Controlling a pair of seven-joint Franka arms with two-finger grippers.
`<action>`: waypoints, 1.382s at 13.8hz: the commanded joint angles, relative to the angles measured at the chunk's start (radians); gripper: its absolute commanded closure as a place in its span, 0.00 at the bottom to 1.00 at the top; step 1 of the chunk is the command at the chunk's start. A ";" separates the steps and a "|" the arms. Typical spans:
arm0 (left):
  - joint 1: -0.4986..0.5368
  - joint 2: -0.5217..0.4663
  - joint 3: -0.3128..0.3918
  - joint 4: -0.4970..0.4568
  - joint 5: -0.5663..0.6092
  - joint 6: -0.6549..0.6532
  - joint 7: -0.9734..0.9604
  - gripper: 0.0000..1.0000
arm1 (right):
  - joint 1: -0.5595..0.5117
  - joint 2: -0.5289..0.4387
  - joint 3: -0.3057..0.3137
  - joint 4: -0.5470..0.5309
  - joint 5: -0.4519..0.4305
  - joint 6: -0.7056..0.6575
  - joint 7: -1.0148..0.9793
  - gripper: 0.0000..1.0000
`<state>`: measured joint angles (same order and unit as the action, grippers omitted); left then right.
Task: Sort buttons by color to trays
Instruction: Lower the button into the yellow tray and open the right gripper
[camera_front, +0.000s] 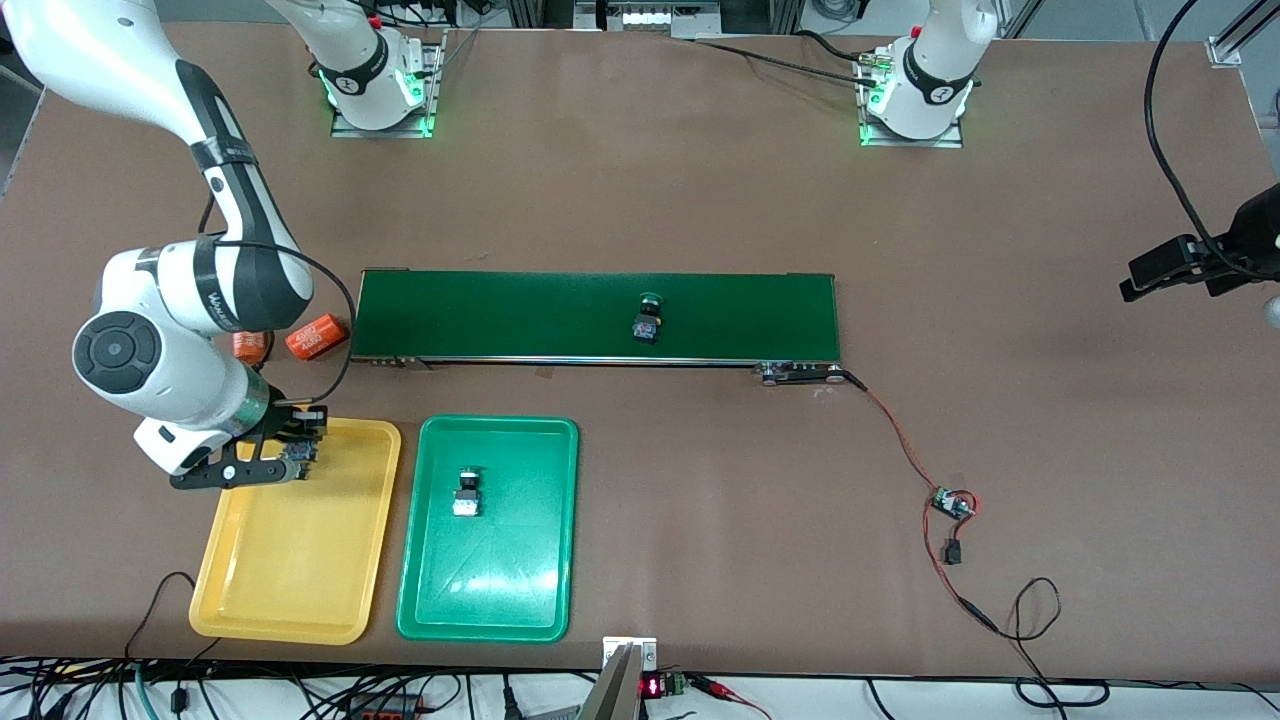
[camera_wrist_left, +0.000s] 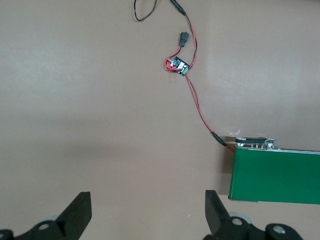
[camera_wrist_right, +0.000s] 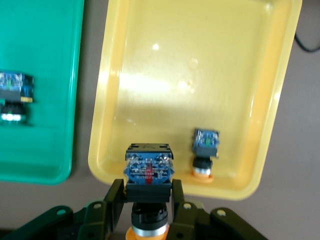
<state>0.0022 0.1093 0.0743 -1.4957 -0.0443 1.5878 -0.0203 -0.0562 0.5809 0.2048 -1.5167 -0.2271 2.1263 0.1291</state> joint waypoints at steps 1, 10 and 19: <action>-0.001 -0.019 -0.001 -0.006 0.020 -0.011 -0.003 0.00 | -0.007 0.046 -0.013 0.024 -0.021 0.070 -0.032 0.90; -0.001 -0.017 -0.001 -0.008 0.023 0.029 0.000 0.00 | 0.022 0.177 -0.041 0.006 -0.051 0.302 0.011 0.87; -0.001 -0.005 0.002 -0.008 0.024 0.032 -0.009 0.00 | 0.036 0.203 -0.051 -0.011 -0.051 0.340 0.003 0.27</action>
<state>0.0047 0.1112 0.0835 -1.4961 -0.0418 1.6144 -0.0203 -0.0317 0.7828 0.1671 -1.5220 -0.2630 2.4484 0.1191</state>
